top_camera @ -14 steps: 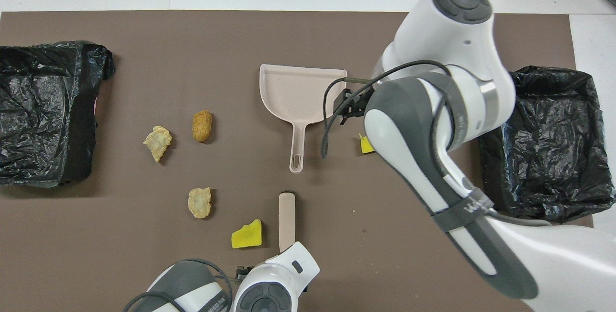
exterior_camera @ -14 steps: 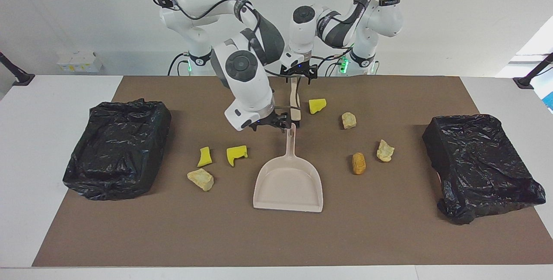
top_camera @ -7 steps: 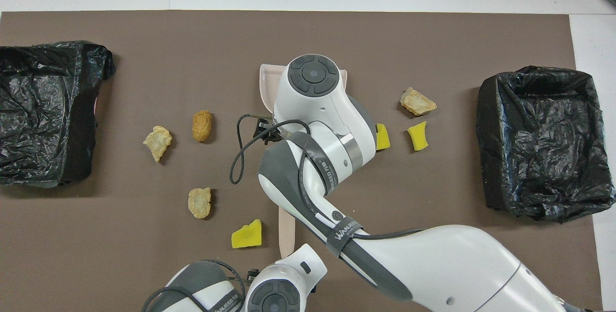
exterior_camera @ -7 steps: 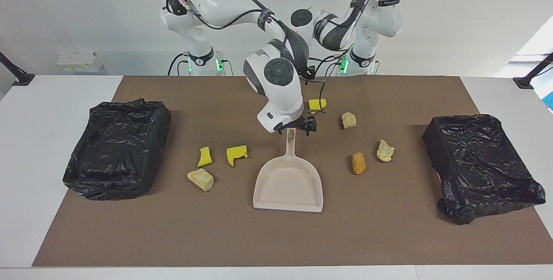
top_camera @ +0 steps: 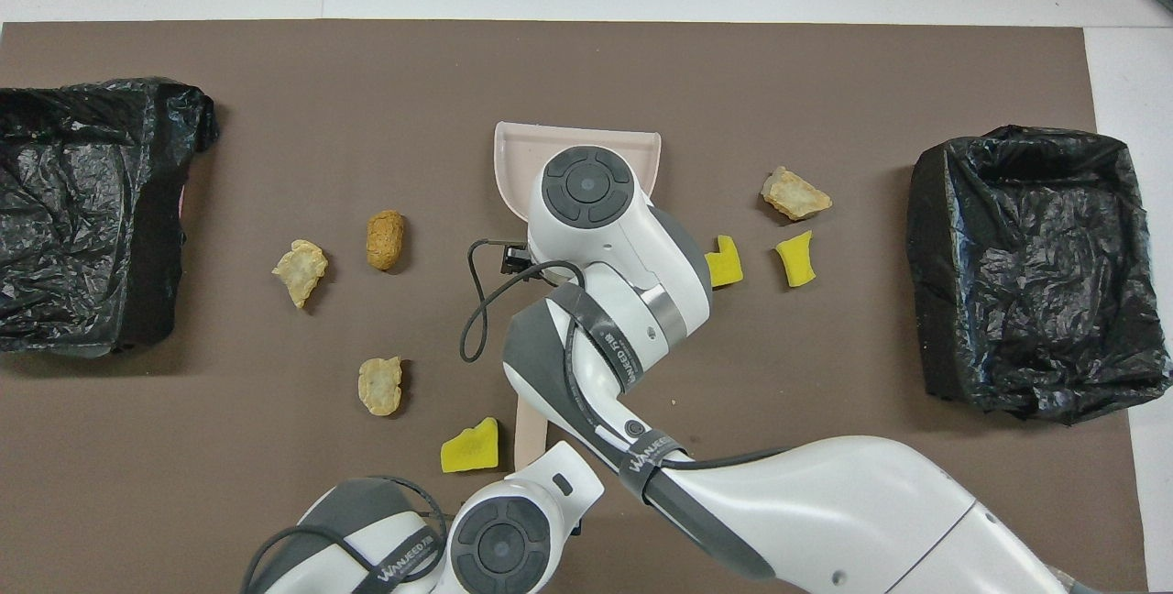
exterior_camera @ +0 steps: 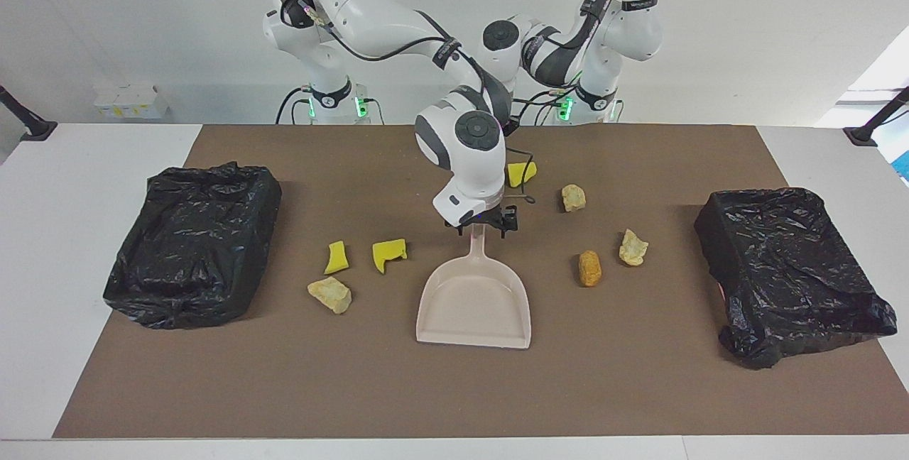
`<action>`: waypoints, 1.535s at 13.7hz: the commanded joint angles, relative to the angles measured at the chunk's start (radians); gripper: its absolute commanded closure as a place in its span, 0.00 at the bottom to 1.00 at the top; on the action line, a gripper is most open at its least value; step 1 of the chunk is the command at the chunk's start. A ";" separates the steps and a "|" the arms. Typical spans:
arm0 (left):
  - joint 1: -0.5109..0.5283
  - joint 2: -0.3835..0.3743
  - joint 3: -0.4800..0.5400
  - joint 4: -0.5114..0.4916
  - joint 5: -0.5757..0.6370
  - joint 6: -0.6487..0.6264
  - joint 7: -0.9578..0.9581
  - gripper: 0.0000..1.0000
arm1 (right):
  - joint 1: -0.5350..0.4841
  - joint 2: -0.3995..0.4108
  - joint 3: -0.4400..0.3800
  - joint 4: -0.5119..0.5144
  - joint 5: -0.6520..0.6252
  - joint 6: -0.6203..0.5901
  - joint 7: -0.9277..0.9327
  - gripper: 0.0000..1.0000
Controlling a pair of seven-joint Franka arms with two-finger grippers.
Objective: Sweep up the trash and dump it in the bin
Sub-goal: 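Lift the dustpan with the right gripper while the left gripper lifts the brush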
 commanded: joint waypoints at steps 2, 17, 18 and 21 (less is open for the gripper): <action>0.100 -0.012 0.000 0.018 -0.004 -0.139 0.074 1.00 | -0.007 -0.058 0.004 -0.075 -0.014 0.011 -0.014 0.50; 0.543 -0.095 0.002 0.144 0.154 -0.341 0.152 1.00 | -0.073 -0.246 0.003 -0.083 -0.016 -0.258 -0.320 1.00; 0.572 -0.095 0.002 0.140 0.154 -0.340 0.155 1.00 | -0.077 -0.259 0.000 -0.088 -0.017 -0.275 -0.381 1.00; 0.658 -0.089 0.002 0.135 0.157 -0.302 0.233 1.00 | -0.105 -0.306 0.003 -0.117 -0.017 -0.294 -0.581 1.00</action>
